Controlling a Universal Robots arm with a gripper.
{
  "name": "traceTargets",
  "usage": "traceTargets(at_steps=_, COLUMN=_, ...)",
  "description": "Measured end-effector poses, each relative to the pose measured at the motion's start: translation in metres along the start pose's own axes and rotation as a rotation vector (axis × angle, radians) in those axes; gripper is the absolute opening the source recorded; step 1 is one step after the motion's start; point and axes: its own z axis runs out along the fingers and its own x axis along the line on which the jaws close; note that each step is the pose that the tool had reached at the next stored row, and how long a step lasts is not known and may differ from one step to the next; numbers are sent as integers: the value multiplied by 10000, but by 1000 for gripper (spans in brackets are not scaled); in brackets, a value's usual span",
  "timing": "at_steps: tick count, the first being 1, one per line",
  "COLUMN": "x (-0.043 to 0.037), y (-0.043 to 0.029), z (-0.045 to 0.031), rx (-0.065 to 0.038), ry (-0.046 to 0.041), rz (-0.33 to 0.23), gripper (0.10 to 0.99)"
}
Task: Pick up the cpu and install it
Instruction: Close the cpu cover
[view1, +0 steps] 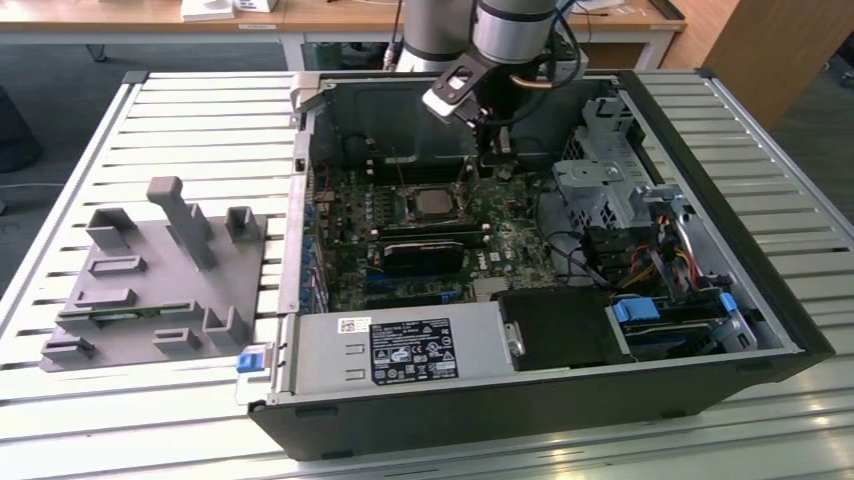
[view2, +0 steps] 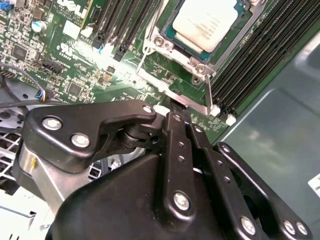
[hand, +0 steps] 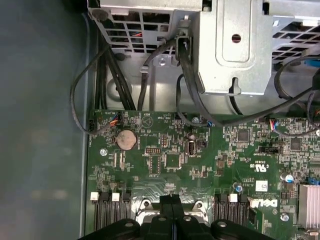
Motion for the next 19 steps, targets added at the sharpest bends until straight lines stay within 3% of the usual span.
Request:
traceTargets(at_steps=7, x=2, y=-45, z=28, rx=1, ry=-1, rz=-2, gripper=106)
traceTargets(at_steps=19, x=9, y=-228, z=63, rx=-1, ry=1, rz=-1, gripper=106)
